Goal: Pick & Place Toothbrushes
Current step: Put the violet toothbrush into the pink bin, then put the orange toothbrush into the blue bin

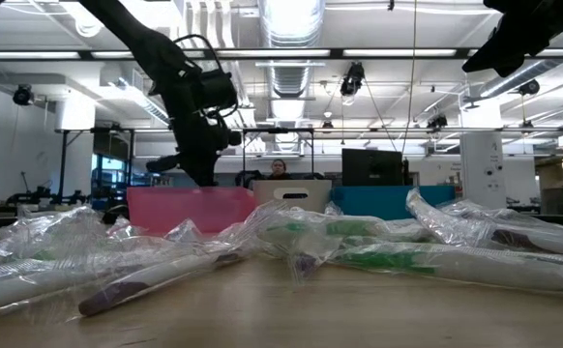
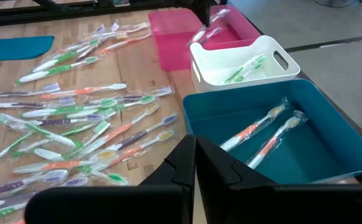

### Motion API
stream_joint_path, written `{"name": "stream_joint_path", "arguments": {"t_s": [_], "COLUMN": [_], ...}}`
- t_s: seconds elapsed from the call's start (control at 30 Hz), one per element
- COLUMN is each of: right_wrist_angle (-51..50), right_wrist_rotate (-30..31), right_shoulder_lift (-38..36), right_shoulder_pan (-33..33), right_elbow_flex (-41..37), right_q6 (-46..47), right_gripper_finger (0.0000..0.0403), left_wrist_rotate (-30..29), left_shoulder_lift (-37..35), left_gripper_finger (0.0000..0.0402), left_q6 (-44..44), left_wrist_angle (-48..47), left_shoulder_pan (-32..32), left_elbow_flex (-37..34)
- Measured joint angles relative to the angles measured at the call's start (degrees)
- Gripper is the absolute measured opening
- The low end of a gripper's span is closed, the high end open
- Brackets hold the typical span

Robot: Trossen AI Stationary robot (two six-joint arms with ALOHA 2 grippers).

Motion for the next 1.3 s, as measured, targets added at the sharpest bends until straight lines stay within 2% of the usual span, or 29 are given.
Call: {"name": "stream_joint_path", "arguments": {"t_s": [0.6,0.73,1.03,1.3], "right_wrist_angle": [0.0,0.0,0.0,0.0], "right_wrist_rotate": [0.0,0.0,0.0,0.0], "right_shoulder_lift": [0.0,0.0,0.0,0.0], "right_shoulder_pan": [0.0,0.0,0.0,0.0], "right_elbow_flex": [0.0,0.0,0.0,0.0], "right_q6": [0.0,0.0,0.0,0.0], "right_gripper_finger": [0.0008,0.0008,0.0008,0.0008], "left_wrist_rotate": [0.4,1.0,0.9,-2.7], "left_shoulder_lift": [0.0,0.0,0.0,-1.5], "left_gripper_finger": [0.0009,0.003,0.0105,0.0121], "left_q6": [1.2,0.2,-1.6,-2.9], "left_wrist_angle": [6.3,6.6,7.5,7.5], "left_shoulder_pan": [-0.1,-0.2,-0.3,-1.6], "left_elbow_flex": [-5.8,-5.9,-5.9,-5.9]}}
